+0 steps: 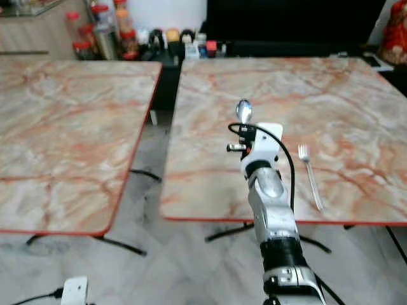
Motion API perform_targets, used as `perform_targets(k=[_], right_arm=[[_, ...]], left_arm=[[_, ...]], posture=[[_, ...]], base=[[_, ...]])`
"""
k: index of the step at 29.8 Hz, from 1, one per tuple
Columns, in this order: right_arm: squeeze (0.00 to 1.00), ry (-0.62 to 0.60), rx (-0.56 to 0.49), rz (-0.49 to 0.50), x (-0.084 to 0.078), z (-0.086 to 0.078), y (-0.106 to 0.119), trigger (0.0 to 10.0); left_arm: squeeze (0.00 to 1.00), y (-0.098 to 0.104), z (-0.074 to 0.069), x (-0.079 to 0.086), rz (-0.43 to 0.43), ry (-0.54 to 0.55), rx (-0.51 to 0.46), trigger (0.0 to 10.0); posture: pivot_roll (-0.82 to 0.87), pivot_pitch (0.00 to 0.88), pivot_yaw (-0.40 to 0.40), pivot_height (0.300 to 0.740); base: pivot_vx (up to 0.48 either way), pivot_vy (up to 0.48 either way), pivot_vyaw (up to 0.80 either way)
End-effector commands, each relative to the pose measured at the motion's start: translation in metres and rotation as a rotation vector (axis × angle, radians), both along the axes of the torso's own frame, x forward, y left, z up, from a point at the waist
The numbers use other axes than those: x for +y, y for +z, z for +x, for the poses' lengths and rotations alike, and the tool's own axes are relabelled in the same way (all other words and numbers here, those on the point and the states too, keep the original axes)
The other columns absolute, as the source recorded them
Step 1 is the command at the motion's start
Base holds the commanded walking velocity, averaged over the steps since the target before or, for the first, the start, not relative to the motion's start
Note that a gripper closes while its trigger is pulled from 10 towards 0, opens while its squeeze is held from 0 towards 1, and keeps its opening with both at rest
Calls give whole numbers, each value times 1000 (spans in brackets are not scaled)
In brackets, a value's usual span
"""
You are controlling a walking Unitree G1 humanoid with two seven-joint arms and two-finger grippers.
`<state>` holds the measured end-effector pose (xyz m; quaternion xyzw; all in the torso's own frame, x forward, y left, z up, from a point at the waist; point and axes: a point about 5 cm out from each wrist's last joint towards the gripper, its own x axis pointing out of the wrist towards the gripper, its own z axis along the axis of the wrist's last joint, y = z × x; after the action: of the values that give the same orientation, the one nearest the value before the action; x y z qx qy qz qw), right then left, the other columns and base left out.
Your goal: Setting the table
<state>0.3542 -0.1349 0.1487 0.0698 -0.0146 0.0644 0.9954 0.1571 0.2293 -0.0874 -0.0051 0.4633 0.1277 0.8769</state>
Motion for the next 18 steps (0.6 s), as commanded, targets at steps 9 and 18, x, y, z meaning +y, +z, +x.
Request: perform_targets(k=[9, 18], right_arm=[[0, 5, -63, -5, 1, 2, 12, 10000], [0, 4, -66, -5, 3, 3, 11, 10000]], left_arm=[[0, -1, -9, 10, 13, 23, 25, 10000], [0, -2, -10, 8, 13, 20, 30, 10000]], posture=[[10, 11, 6, 740], [14, 0, 10, 740]], base=[[0, 480, 0], [0, 480, 0]])
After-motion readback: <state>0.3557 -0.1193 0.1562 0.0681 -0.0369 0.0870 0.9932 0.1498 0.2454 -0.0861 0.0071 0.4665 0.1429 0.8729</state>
